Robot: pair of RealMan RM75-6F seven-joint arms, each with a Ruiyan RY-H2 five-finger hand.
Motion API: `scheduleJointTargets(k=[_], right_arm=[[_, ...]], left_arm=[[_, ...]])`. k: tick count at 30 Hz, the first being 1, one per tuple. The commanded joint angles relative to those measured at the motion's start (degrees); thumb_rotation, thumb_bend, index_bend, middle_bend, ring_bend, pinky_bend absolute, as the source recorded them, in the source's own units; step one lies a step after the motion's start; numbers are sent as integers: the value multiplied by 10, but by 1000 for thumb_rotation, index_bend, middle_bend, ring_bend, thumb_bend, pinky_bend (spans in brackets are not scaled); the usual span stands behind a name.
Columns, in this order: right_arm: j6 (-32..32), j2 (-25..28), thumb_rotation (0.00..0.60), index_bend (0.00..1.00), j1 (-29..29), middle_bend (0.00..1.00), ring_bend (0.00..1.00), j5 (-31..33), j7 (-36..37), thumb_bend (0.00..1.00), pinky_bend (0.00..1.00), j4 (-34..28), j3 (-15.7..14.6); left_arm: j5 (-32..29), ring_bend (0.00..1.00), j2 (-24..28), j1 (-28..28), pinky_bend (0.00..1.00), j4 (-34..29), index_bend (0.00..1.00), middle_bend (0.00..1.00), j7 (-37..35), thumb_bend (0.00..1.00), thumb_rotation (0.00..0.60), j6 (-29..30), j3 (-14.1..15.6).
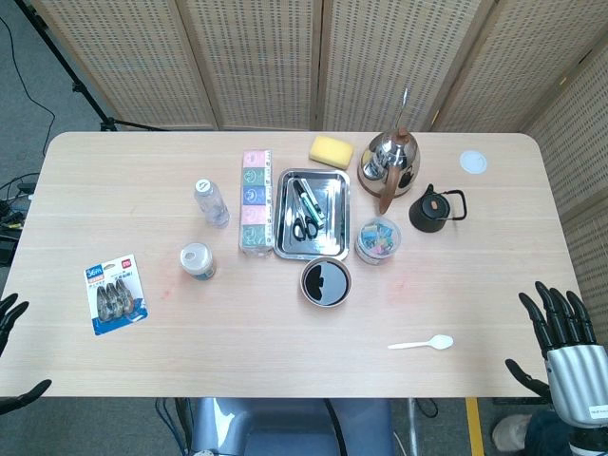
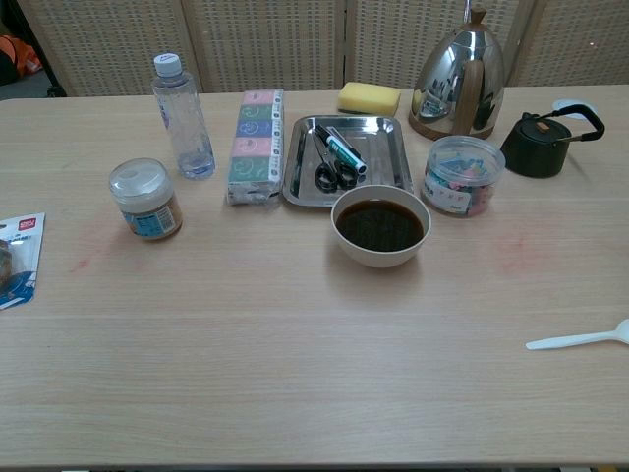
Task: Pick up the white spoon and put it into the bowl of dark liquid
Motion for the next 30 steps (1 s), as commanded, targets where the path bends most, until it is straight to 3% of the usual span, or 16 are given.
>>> scheduleJointTargets(k=[1,6,13,19,30], right_arm=[[-4,1,600,59,1,0,0,0,1,0,0,-1,-2],[-17,4,600,66,2,0,0,-3,4,0,0,-9,-12],[-71,-24,600,266,28,0,0,8,0,6,0,18,-12],[-166,-54,600,406,79,0,0,27,-1,224,0,20,-10],[-294,-123,600,459,147,0,0,80,-74,369,0,28,1]], left_arm=[[0,0,0,1,0,0,0,0,-1,0,600,1,0],[1,0,-1,0,0,-1,0,0,3,0,600,-1,1],[5,0,-1,0,0,-4,0,0,6,0,600,1,0],[-10,0,0,-3,0,-9,0,0,7,0,600,-6,-5],[-25,0,6,-7,0,-10,0,0,-7,0,600,-13,-9]])
